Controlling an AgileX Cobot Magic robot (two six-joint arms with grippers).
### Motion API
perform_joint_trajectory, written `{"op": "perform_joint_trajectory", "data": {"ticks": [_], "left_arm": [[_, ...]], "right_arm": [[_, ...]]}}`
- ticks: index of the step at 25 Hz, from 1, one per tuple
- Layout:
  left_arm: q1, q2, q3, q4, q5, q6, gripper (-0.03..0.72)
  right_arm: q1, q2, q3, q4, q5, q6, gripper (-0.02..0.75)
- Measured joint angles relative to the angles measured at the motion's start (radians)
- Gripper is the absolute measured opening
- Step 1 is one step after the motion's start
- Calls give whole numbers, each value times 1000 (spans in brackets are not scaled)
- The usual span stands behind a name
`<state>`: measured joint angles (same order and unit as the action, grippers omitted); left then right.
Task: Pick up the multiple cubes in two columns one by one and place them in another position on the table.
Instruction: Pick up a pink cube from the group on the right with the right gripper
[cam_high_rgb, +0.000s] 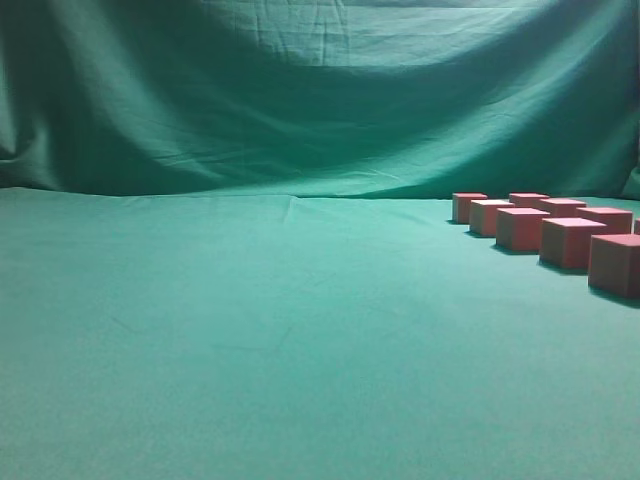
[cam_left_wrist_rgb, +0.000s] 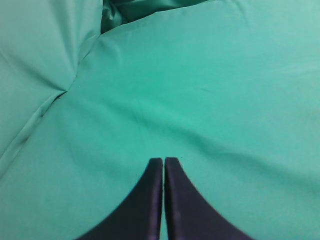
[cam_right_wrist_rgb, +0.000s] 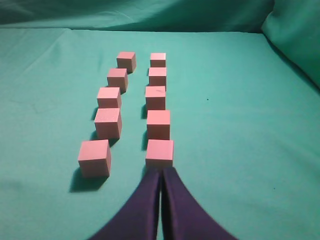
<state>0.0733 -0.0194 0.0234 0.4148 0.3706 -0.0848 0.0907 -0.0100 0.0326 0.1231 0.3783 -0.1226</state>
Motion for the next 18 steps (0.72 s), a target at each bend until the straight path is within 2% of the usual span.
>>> {"op": "perform_joint_trajectory", "data": {"ticks": [18], "left_arm": [[0,0,0,0,0,0,0]], "right_arm": [[0,0,0,0,0,0,0]]}}
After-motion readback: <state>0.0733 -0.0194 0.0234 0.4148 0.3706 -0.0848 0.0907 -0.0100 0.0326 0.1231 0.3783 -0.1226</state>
